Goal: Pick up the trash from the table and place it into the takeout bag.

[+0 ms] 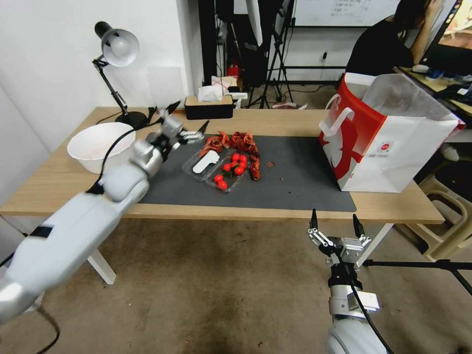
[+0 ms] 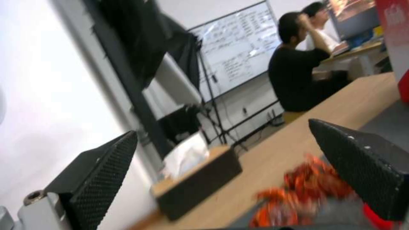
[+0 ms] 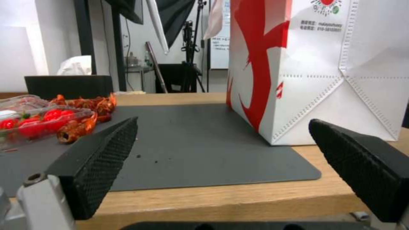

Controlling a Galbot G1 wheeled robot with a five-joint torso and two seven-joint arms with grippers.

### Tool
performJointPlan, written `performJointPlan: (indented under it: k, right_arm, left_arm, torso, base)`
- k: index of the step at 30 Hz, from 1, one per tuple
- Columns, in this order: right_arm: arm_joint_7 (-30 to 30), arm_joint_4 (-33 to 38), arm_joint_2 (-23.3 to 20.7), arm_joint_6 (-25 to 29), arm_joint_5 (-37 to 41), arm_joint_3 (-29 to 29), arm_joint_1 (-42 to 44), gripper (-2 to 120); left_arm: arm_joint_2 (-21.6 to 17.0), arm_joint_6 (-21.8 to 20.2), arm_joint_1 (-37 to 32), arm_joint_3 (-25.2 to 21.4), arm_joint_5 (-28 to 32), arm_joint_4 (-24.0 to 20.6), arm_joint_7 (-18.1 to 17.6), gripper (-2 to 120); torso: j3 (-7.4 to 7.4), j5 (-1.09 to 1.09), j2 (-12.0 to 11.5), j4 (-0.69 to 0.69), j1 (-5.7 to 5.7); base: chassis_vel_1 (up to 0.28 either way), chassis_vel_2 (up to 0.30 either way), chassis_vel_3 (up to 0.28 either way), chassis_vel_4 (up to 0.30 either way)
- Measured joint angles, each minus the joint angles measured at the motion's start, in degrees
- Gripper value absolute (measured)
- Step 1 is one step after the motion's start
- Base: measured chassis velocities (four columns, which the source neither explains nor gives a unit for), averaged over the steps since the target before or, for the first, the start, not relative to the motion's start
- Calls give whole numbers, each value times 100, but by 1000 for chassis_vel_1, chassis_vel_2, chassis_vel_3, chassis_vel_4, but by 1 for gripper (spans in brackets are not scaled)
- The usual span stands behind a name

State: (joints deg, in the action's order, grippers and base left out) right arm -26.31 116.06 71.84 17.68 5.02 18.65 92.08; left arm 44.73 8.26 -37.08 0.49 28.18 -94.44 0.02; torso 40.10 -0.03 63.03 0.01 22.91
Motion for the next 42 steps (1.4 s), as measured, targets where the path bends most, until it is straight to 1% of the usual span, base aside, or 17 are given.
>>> performJointPlan:
  k: [1, 3, 4, 5, 8, 11, 12, 13, 19, 20, 28, 33, 36, 37, 39, 40, 42]
  right_arm:
    - [0, 0, 0, 0, 0, 0, 0, 100]
    - [1, -12, 1, 0, -5, -16, -1, 100]
    - [2, -15, 3, 0, -9, -24, 0, 100]
    - [2, -15, 3, 0, -9, -24, 0, 100]
    - [5, -15, 14, 0, -30, -47, -5, 100]
    - [5, -15, 14, 0, -30, -47, -5, 100]
    - [7, -16, 28, 2, -79, -73, -13, 100]
    - [6, -17, 30, 3, -89, -76, -13, 100]
    - [6, -19, 40, 8, -125, -86, -2, 100]
    - [5, -19, 41, 12, -137, -86, 8, 100]
    - [0, -2, 38, 24, -155, -82, 47, 100]
    - [-6, 46, 33, 28, -164, -65, 98, 100]
    - [-16, 80, 28, 28, -181, -63, 140, 100]
    - [-16, 80, 28, 28, -181, -63, 140, 100]
    - [-22, 85, 24, 28, -186, -60, 150, 100]
    - [-22, 85, 24, 28, -186, -60, 150, 100]
    - [-26, 87, 27, 28, -203, -62, 157, 100]
  left_arm:
    - [0, 0, 0, 0, 0, 0, 0, 100]
    - [-77, -1, -544, -551, -2, -241, -35, 100]
    - [-110, 5, -725, -700, -2, -342, -68, 100]
    - [-110, 5, -725, -700, -2, -342, -68, 100]
    - [-169, 24, -1181, -1078, -3, -588, -152, 100]
    - [-169, 24, -1181, -1078, -3, -588, -152, 100]
    - [-147, 29, -1725, -1433, -15, -811, -179, 100]
    - [-142, 34, -1848, -1514, -22, -854, -184, 100]
    - [-75, 73, -2316, -1794, -74, -997, -194, 100]
    - [-17, 98, -2487, -1946, -104, -1044, -197, 100]
    - [120, 129, -2891, -2246, -135, -1137, -198, 100]
    - [360, 137, -3347, -2559, -135, -1279, -198, 100]
    - [671, 140, -3829, -2834, -190, -1394, -189, 100]
    - [671, 140, -3829, -2834, -190, -1394, -189, 100]
    - [891, 152, -4283, -3064, -216, -1532, -183, 100]
    - [891, 152, -4283, -3064, -216, -1532, -183, 100]
    - [1062, 214, -4684, -3232, -253, -1602, -178, 100]
  torso:
    - [0, 0, 0, 0, 0]
    - [0, 4, 0, 0, 0]
    - [-1, 4, 0, 0, 1]
    - [-1, 4, 0, 0, 1]
    - [-1, 5, 0, -3, 0]
    - [-1, 5, 0, -3, 0]
    - [0, 2, 0, 0, 0]
    - [0, 3, 0, -1, 0]
    - [0, 1, 0, 0, 0]
    - [0, 4, 0, -1, 0]
    - [0, 2, 0, 1, 0]
    - [0, 1, 0, -1, 0]
    - [0, 2, 0, -2, 0]
    - [0, 2, 0, -2, 0]
    - [0, 5, 0, -1, 0]
    - [0, 5, 0, -1, 0]
    - [0, 4, 0, 0, 0]
  base:
    - [0, 0, 0, 0]
    - [0, 0, 0, 0]
    - [0, 0, 0, 0]
    - [0, 0, 0, 0]
    - [0, 0, 0, 0]
    - [0, 0, 0, 0]
    - [0, 0, 0, 0]
    - [0, 0, 0, 0]
    - [0, 0, 0, 0]
    - [0, 0, 0, 0]
    - [0, 0, 0, 0]
    - [0, 0, 0, 0]
    - [0, 0, 0, 0]
    - [0, 0, 0, 0]
    - [0, 0, 0, 0]
    - [0, 0, 0, 0]
    - [0, 0, 0, 0]
